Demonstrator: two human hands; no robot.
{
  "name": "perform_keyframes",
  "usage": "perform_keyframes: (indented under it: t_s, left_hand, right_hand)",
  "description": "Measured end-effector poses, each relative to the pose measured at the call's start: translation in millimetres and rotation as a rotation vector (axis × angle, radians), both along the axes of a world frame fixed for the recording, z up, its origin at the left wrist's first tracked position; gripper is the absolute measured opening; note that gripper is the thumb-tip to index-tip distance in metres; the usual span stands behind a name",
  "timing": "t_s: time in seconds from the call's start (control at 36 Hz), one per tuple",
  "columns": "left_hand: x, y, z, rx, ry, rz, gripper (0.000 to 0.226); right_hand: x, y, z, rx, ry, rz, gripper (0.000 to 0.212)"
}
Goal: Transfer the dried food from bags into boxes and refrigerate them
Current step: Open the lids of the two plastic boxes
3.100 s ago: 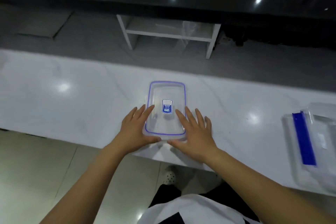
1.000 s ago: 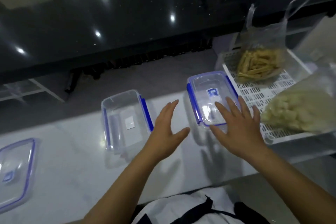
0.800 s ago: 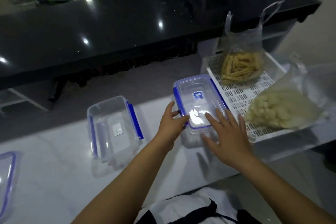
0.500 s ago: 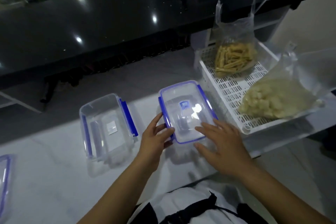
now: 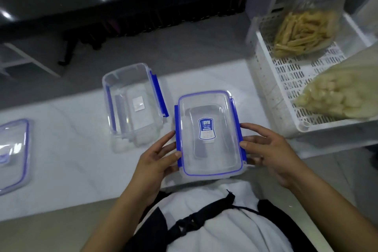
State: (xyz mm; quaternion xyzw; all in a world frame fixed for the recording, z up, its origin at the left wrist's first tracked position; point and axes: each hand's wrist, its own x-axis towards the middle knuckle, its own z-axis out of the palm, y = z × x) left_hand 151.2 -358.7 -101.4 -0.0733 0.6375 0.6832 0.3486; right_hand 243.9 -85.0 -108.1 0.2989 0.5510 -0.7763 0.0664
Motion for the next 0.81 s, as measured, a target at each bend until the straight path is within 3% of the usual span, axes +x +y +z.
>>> perform_keyframes:
  t_s: [0.14,0.31,0.5,0.56,0.64,0.72,0.81]
  left_hand:
    - [0,-12,-5,0.036,-0.056,0.012,0.054]
    - [0,-17,-7,0.061,-0.086,0.015,0.051]
    - [10,5,-2,-0.046,-0.027,-0.024,0.045]
    - [13,11,0,-0.161,0.062,-0.008,0.042]
    - [20,11,4,-0.424,0.35,-0.093,0.046]
    - [23,9,16,-0.464,0.631,-0.331,0.073]
    - [25,13,17,-0.56,0.757,-0.593,0.109]
  right_hand:
    - [-1,-1,0,-0.007,-0.017,-0.004,0.041]
    - [9,0,1,0.004,-0.042,-0.017,0.044]
    - [26,-11,5,0.431,0.042,-0.045,0.05]
    - [34,-13,11,0.523,0.097,0.063,0.061]
    - [44,-13,13,0.759,0.114,0.306,0.084]
    - [46,-13,9,0.996,0.107,0.481,0.096]
    - [43,-15,4,1.092,0.108,0.54,0.098]
